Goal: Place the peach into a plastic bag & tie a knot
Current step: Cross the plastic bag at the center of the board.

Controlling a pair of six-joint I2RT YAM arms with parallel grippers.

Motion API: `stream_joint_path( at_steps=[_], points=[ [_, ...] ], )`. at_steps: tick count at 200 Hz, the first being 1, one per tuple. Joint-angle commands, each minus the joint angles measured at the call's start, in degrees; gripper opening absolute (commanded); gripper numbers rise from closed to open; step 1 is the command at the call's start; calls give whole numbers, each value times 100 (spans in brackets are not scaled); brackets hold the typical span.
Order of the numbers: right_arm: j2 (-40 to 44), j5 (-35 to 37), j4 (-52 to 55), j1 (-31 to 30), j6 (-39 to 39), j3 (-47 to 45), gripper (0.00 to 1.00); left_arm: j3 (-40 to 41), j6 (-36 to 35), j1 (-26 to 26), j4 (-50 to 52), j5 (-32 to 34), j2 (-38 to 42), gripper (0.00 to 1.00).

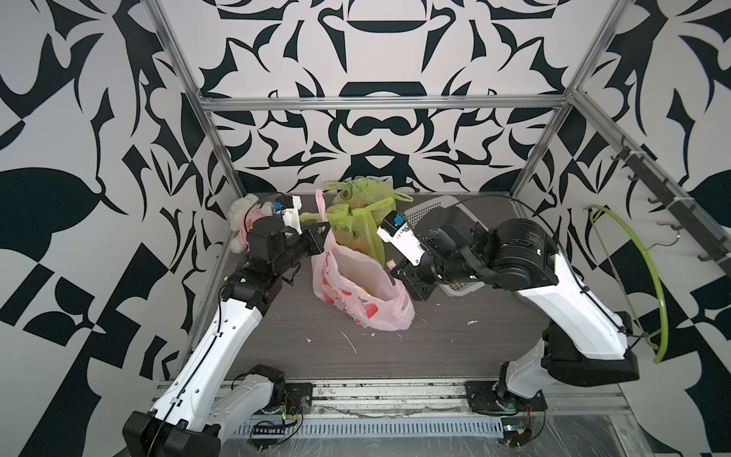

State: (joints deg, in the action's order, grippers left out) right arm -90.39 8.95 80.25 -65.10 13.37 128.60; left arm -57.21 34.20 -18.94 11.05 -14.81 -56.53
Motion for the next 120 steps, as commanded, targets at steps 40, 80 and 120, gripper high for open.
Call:
stream_joint_path(
  at_steps=[40,80,120],
  points=[
    [892,1261,-2815,-15,-2172,-1722,0,-58,-150,-94,350,-1668,211,0],
    [749,-947,-3572,-6,-3008,-1939,0,-342,-280,-220,393,-1701,-228,0],
    [156,-1929,-3001,-3,-3122,-1150,0,-656,-672,-553,444,-1702,-722,0]
  ],
)
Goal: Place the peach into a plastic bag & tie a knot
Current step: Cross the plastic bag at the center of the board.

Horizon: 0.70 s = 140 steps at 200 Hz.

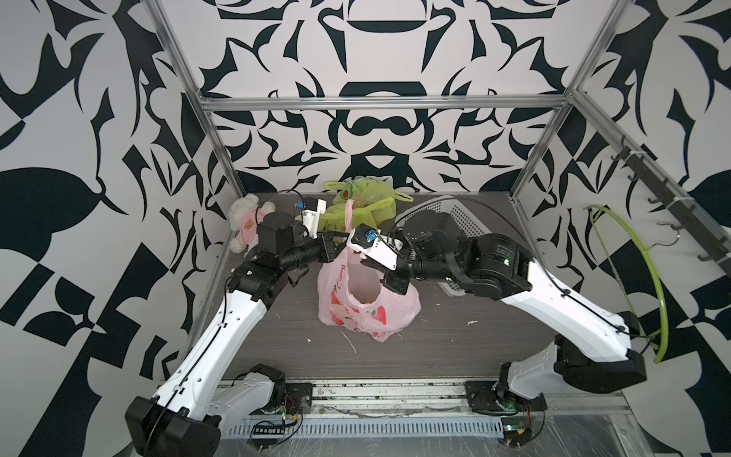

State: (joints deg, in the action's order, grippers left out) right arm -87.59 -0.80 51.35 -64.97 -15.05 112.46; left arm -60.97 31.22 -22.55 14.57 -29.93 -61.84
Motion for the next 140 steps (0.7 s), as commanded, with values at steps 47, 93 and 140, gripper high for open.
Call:
stream_joint_path(
  at_steps=[47,93,140],
  points=[
    [-177,-2200,-272,781,208,342,0,-224,-582,-514,-165,-705,-259,0],
    [8,-3310,-736,1586,778,-137,0,-176,-599,-531,-76,-795,-91,0],
    [-491,-4112,-414,1934,925,306,0,-582,-924,-717,511,-686,-258,0]
  ],
)
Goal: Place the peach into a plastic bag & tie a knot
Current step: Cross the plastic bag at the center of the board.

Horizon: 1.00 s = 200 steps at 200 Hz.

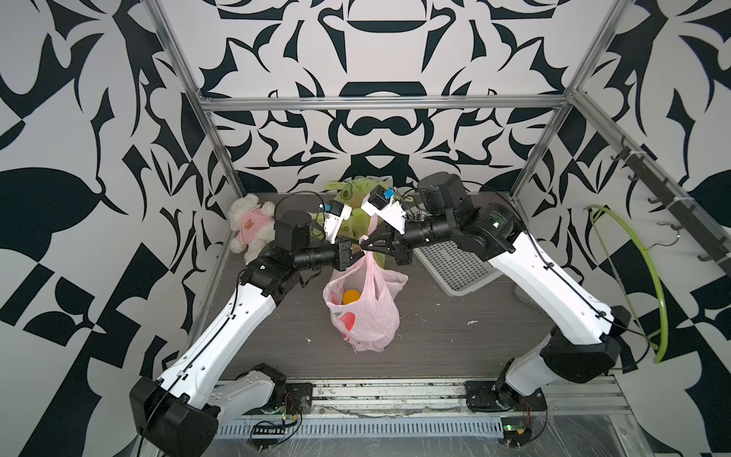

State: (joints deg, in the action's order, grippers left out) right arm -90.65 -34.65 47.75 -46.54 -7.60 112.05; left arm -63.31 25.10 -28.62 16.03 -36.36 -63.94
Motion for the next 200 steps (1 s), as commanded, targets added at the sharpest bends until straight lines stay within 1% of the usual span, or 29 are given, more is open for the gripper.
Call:
stream_joint_path(
  at_steps=[1,21,64,89,108,127,147,157,185,200],
  points=[
    [-196,-736,-54,97,184,359,0,-353,-321,-118,383,-41,-52,0],
    [-374,-1063,15,293,235,468,0,-552,-494,-211,692,32,-134,0],
    [-693,-1751,211,770,296,620,0,-734,-753,-214,1158,111,-112,0],
    [-849,-2009,431,847,158,751,0,-905,-903,-214,1430,109,-244,3],
    [-1071,-2105,873,849,-53,1032,0,-1026,-991,-214,1558,103,-347,5],
    [-1280,-2117,1254,849,-250,1291,0,-1197,-1112,-214,1773,-5,-431,14],
    [-1280,-2108,1229,853,-284,1265,0,-1351,-1254,-210,2006,-110,-474,27],
    [-1293,-2107,1237,865,-302,1266,0,-1407,-1299,-197,2102,-196,-493,29],
    [-1358,-2129,1289,875,-342,1317,0,-1396,-1370,-149,2142,-450,-461,44],
    [-1396,-2150,1328,875,-379,1334,0,-1369,-1400,-97,2147,-598,-430,49]
  ],
)
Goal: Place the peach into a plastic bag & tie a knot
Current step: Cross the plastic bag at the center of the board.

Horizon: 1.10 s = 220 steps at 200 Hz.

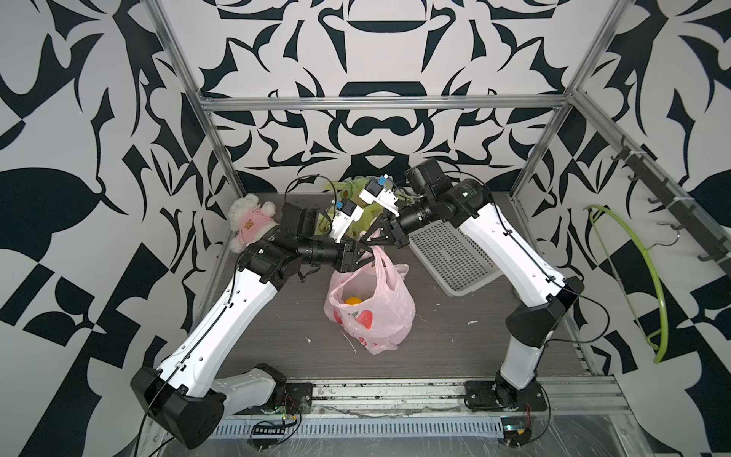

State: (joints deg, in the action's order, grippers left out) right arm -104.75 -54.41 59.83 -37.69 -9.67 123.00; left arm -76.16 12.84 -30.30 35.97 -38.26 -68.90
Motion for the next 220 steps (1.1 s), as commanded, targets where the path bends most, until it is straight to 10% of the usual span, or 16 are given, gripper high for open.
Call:
stream_joint_path(
  at_steps=[1,220],
  points=[
    [15,-175,122,-10,-178,240,0,-83,-171,70,155,-418,73,49],
    [51,-588,-533,-28,331,-211,0,525,375,371,-848,-1441,304,51]
  ],
)
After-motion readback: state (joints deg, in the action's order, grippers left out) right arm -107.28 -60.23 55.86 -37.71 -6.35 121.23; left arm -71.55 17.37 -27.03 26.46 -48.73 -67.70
